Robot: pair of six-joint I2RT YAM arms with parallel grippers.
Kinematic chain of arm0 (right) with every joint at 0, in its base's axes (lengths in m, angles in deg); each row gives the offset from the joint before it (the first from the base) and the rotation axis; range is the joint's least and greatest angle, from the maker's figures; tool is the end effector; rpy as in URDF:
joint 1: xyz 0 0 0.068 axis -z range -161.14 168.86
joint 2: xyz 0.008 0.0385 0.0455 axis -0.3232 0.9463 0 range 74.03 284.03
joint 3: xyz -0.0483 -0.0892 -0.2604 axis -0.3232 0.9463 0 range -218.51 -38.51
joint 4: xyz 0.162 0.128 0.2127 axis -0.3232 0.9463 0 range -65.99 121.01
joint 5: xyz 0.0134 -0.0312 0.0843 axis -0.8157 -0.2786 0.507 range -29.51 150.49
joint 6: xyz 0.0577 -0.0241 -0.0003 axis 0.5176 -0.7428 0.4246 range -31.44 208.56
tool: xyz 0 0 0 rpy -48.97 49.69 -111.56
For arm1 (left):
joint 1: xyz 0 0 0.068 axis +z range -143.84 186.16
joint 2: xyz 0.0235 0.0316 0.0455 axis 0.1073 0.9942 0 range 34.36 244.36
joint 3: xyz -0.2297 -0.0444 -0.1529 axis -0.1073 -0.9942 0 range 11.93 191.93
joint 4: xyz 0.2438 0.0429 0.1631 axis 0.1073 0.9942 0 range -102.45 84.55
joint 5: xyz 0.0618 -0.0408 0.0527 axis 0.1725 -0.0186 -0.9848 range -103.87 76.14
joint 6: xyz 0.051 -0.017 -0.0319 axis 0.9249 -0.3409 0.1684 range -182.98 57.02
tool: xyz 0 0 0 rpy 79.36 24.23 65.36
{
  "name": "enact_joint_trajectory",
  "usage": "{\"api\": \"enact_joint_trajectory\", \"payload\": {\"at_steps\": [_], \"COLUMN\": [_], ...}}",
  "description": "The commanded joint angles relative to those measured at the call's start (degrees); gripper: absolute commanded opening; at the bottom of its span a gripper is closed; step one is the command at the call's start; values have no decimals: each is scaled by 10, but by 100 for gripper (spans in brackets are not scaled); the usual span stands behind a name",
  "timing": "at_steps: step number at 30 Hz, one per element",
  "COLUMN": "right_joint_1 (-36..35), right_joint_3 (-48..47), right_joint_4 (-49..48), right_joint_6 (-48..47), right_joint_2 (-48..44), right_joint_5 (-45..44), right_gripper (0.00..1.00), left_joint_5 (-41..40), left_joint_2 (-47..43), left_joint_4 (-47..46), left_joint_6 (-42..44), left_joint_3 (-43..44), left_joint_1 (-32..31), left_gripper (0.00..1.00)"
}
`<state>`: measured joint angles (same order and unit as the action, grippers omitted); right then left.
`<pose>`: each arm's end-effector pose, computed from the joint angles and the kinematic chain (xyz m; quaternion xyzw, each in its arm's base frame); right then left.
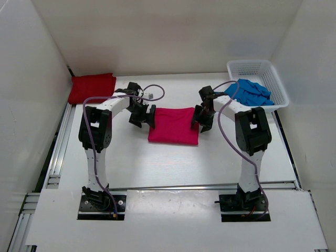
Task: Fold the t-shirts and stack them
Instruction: Fold the long partially folded tshirt into a neat square, then put the neatly folded tshirt into the corner of the board with the left arm
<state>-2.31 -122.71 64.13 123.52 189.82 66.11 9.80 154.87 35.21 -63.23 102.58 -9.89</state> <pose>0.4158 0.1660 0.1455 0.1106 0.9799 0.1174 0.1174 0.4342 -0.1448 0.1438 0.1558 0.9606 -0.2169 0.0765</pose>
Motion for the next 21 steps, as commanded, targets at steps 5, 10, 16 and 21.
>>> {"api": "enact_joint_trajectory", "payload": {"at_steps": [5,10,16,21], "right_joint_1": [3,3,3,3], "right_joint_3": [12,33,43,48], "right_joint_4": [-39,-72,-84,-96], "right_joint_6": [20,31,31,31], "right_joint_2": [37,44,33,15], "right_joint_5": [44,58,63,76], "right_gripper": [48,33,29,29], "left_joint_5": [77,146,159,126], "left_joint_2": [38,88,130,99], "left_joint_4": [-13,-3,20,44], "left_joint_6": [3,3,3,3], "left_joint_3": [-20,-21,11,52], "left_joint_1": [-35,-35,-35,-5], "left_gripper": [98,78,32,10]}}
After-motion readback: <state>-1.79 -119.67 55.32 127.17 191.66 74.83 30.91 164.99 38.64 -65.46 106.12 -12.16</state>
